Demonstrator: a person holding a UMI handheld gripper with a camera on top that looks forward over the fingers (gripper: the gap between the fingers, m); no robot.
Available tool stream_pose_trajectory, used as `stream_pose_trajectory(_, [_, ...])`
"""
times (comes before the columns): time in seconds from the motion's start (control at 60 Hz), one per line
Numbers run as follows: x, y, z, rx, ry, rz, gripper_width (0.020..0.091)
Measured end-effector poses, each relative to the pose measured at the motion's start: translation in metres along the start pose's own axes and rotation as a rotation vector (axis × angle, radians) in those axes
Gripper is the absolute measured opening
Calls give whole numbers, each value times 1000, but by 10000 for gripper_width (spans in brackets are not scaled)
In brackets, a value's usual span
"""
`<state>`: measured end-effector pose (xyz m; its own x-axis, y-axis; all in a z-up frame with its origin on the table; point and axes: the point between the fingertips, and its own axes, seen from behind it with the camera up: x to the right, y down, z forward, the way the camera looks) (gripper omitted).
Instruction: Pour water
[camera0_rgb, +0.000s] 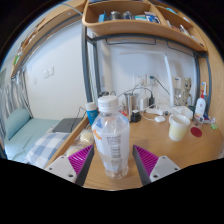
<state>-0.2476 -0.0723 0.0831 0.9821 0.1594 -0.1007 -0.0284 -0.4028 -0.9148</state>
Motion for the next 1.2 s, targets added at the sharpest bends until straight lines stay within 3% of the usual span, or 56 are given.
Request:
stream_pose_trajectory(0.067, [0,-15,6,80,3,-24,760])
stream_pose_trajectory(0.15, [4,-29,13,180,31,-43,637])
stream_pose_trajectory(0.2, [4,-32,17,215,28,-37,569])
stream_pose_trajectory(0.25, [1,-35,21,242,23,-35,548])
stream_pose_trajectory(0.5, [3,-37,23,249,36,-63,360])
stream_pose_trajectory(0.7, [5,-40,26,214,11,-29,355])
stream_pose_trajectory(0.817, [27,-70,29,216,13,81,354])
stream_pose_trajectory(0.983, [85,-113,51,233,10,407,353])
stream_pose_trajectory(1.2, [133,-140,75,231,-97,953,353])
